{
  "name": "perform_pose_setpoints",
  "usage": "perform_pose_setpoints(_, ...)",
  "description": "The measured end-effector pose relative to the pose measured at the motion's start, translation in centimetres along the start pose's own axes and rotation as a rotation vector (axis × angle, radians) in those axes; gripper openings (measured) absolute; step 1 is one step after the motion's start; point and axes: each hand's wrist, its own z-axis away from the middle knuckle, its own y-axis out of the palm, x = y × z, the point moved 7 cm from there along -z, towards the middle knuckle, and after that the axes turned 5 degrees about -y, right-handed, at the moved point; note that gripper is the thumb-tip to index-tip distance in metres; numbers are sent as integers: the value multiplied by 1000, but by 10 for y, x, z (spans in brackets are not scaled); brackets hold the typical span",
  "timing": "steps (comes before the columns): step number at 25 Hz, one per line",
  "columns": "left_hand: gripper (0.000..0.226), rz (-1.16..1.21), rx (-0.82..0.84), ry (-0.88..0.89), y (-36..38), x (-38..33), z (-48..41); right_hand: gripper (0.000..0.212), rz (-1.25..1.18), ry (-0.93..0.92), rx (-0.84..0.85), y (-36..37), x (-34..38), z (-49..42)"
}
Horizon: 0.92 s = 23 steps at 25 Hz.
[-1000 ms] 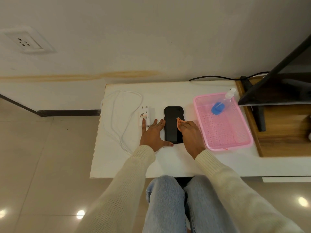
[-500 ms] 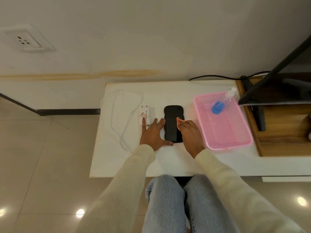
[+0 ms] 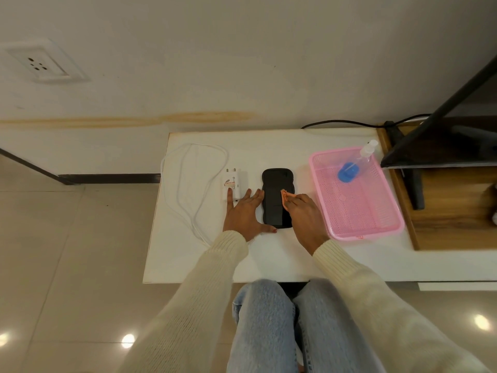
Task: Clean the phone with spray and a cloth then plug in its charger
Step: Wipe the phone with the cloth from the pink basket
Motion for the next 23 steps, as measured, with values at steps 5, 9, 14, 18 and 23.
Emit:
perform_pose_setpoints(5,107,5,3,6,0,0,0,45,-4,-17,-46,-7,5,-6)
perform_pose_setpoints(9,107,15,-3,3,1,1,-1,42,-5,-40,-72,-6,6,1)
perform_pose_setpoints(14,108,25,-4,11,0,0,0,38,-5,-18,-45,-3,0,-2)
perform_pose_setpoints(18,108,23,-3,5,0,1,-1,40,-59,-3,-80,-9,2,-4)
perform_pose_setpoints(23,109,34,-19,16,0,1,0,20,-299,1,-291,-24,13,6)
